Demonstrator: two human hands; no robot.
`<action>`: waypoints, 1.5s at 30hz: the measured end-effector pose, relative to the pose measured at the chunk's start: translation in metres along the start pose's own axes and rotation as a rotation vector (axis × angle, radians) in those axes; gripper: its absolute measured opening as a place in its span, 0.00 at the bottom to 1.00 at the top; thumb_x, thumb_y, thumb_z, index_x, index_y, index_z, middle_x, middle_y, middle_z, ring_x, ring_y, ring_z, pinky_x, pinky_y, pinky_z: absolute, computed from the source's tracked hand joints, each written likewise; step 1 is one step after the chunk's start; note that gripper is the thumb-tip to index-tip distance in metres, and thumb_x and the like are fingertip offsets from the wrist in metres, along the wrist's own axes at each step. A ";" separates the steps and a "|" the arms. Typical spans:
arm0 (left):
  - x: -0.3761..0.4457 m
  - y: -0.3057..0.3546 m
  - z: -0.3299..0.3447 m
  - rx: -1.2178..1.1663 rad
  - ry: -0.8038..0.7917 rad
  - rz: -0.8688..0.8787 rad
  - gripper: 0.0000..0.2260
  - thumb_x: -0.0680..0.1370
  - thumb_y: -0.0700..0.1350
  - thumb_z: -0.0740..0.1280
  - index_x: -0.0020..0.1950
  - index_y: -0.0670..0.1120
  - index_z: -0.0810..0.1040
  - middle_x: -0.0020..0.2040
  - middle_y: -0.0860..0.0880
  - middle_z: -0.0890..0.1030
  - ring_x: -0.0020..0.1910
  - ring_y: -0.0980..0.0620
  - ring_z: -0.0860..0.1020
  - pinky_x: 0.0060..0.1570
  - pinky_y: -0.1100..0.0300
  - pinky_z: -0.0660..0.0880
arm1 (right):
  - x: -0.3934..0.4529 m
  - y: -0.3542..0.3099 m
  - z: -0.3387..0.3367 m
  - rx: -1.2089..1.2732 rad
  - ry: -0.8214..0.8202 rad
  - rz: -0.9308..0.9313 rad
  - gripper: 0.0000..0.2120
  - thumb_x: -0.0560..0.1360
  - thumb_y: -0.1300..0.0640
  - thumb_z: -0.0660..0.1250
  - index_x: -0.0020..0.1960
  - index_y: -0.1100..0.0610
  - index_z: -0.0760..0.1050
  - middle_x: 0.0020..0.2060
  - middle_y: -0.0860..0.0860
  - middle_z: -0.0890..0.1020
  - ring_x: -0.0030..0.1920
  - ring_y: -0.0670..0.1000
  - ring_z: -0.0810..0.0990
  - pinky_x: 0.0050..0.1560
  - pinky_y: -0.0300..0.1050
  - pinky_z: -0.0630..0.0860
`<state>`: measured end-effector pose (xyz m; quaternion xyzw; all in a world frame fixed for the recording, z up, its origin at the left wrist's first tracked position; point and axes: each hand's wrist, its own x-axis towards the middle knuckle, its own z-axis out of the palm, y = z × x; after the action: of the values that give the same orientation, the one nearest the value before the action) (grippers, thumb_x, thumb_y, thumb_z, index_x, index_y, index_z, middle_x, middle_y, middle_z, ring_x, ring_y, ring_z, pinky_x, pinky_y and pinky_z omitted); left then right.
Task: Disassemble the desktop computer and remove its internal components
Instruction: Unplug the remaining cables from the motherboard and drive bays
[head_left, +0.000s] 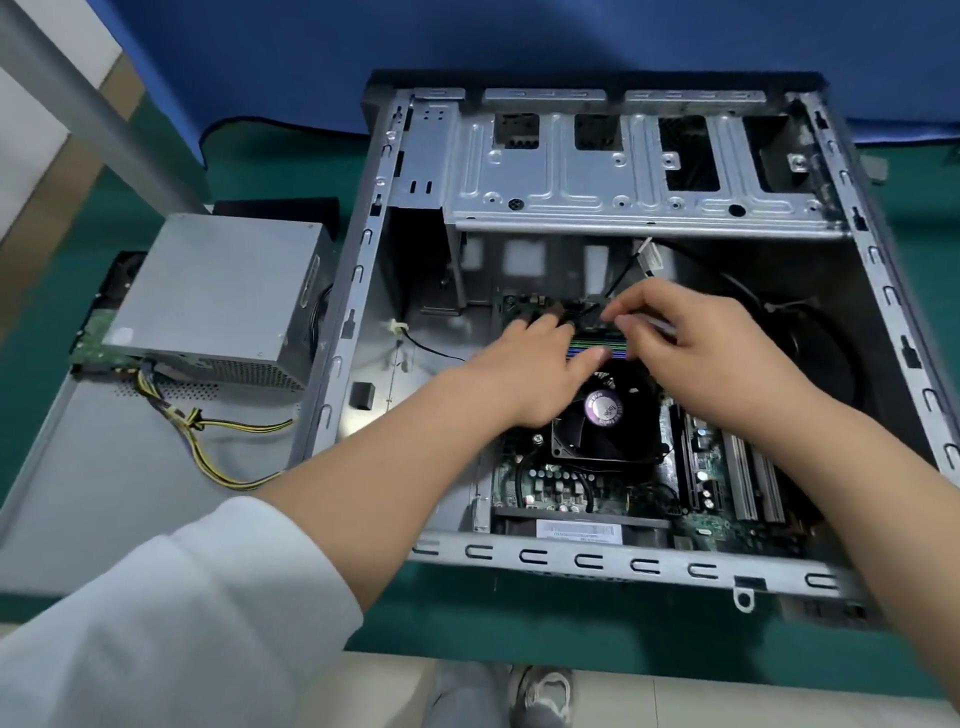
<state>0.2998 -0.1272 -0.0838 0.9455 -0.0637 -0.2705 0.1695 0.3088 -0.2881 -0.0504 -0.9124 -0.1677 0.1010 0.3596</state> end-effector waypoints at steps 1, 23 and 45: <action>0.000 0.000 0.000 0.004 0.006 -0.007 0.29 0.81 0.60 0.46 0.77 0.45 0.55 0.77 0.46 0.56 0.75 0.42 0.54 0.72 0.47 0.55 | 0.000 -0.001 0.001 0.026 0.030 0.009 0.07 0.77 0.57 0.63 0.49 0.46 0.77 0.35 0.43 0.79 0.33 0.36 0.74 0.35 0.31 0.68; -0.014 0.007 -0.010 -0.057 -0.193 -0.181 0.31 0.82 0.51 0.52 0.76 0.47 0.33 0.76 0.46 0.32 0.75 0.46 0.34 0.74 0.47 0.43 | 0.076 -0.024 0.079 0.185 0.294 0.217 0.15 0.80 0.51 0.59 0.48 0.61 0.78 0.40 0.56 0.81 0.40 0.55 0.75 0.38 0.42 0.63; -0.004 0.005 -0.002 -0.017 -0.145 -0.147 0.27 0.82 0.45 0.54 0.78 0.43 0.47 0.78 0.41 0.45 0.76 0.40 0.48 0.73 0.44 0.53 | 0.080 -0.025 0.080 0.079 0.215 0.174 0.12 0.80 0.52 0.60 0.54 0.61 0.73 0.41 0.55 0.78 0.41 0.54 0.74 0.38 0.41 0.64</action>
<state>0.2971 -0.1305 -0.0786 0.9241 -0.0039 -0.3505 0.1523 0.3523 -0.1907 -0.0957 -0.9142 -0.0442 0.0399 0.4008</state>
